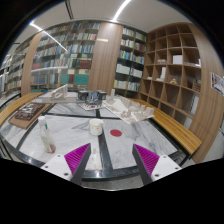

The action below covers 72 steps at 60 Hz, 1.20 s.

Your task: Pour water

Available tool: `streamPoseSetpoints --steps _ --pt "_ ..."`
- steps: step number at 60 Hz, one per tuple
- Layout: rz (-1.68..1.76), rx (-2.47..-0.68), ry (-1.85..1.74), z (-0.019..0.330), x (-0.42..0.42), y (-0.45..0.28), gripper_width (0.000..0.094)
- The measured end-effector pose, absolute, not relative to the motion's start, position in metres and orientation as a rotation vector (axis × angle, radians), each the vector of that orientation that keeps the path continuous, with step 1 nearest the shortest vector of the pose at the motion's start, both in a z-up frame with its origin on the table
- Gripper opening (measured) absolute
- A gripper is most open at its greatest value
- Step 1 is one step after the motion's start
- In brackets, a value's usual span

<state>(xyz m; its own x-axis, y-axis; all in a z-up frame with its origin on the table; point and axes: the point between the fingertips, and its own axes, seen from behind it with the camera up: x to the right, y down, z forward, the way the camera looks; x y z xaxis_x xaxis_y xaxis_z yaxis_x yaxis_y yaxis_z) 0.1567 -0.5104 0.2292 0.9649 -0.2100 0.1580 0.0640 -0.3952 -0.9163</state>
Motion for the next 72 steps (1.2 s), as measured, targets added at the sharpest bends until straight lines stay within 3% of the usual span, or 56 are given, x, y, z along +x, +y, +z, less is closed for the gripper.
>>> streamPoseSetpoints --steps 11,20,31,45,56,66,70,72 --pt "-0.307 -1.990 0.115 0.203 0.160 -0.520 0.0857" --pt "-0.262 -2.068 0.117 0.144 0.142 -0.537 0.0852" --pt "-0.122 -2.115 0.038 0.082 0.055 -0.524 0.0856" --pt "0.023 -1.986 -0.078 0.086 -0.080 -0.437 0.0853" --pt "0.039 -1.904 -0.073 0.088 -0.127 -0.354 0.0843" --pt "-0.003 -1.861 -0.061 0.079 -0.134 -0.303 0.0705" --pt "-0.004 -1.853 -0.056 0.076 -0.132 -0.294 0.0561" --pt "0.010 -1.838 -0.047 0.079 -0.133 -0.291 0.0543"
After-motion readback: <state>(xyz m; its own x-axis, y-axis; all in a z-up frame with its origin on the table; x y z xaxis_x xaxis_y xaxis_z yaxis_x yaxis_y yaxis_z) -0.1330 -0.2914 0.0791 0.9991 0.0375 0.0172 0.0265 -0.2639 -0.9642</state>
